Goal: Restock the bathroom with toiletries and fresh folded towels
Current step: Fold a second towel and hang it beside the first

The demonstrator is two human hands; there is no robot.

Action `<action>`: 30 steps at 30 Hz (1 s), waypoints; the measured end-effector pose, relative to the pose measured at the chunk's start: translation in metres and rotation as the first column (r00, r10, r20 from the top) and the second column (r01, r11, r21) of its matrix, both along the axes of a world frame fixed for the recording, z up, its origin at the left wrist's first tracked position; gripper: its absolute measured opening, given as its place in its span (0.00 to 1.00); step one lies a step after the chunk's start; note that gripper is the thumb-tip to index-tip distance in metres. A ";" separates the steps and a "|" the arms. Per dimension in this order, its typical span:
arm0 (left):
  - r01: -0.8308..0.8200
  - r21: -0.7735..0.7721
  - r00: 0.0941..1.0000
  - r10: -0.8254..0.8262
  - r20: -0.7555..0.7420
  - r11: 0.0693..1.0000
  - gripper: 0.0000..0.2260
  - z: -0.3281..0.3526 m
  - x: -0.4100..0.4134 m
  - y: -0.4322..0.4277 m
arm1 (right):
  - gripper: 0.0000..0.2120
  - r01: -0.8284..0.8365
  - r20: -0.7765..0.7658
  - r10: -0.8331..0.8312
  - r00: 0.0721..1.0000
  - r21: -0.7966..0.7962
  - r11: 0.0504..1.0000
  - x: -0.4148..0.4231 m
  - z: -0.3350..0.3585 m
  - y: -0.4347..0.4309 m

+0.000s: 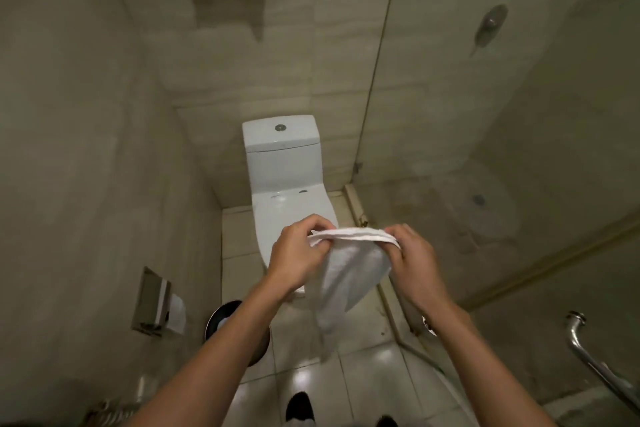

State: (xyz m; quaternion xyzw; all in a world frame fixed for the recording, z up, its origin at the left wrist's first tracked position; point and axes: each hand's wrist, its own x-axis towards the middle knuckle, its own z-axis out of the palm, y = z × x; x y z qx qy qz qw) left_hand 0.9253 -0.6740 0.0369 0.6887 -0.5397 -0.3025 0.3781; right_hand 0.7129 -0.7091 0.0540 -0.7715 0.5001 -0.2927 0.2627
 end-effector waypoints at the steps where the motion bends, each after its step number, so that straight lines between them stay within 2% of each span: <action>1: -0.033 0.019 0.999 0.034 -0.022 0.999 0.07 -0.004 0.008 -0.001 | 0.08 -0.020 0.011 0.020 1.000 0.006 1.000 0.007 0.003 -0.004; 7: -0.185 0.004 0.952 0.180 -0.248 0.983 0.07 -0.009 0.032 -0.015 | 0.08 -0.109 0.076 0.107 0.991 0.027 0.994 0.030 0.014 -0.035; 14: -0.240 -0.054 0.951 0.224 -0.215 0.969 0.07 -0.001 0.034 -0.058 | 0.04 -0.127 0.037 0.133 0.990 -0.134 0.983 0.032 0.014 -0.093; 20: -0.349 -0.085 0.918 0.321 -0.233 0.933 0.04 0.009 0.031 -0.108 | 0.02 -0.179 0.079 0.195 0.978 -0.175 0.968 0.036 0.008 -0.164; 24: -0.409 -0.111 0.893 0.372 -0.252 0.906 0.04 0.011 0.028 -0.135 | 0.03 -0.212 0.124 0.226 0.966 -0.119 0.970 0.039 0.002 -0.202; 30: -0.412 -0.100 0.890 0.376 -0.259 0.906 0.12 0.006 0.029 -0.149 | 0.05 -0.264 0.124 0.272 0.954 -0.076 0.962 0.040 0.002 -0.230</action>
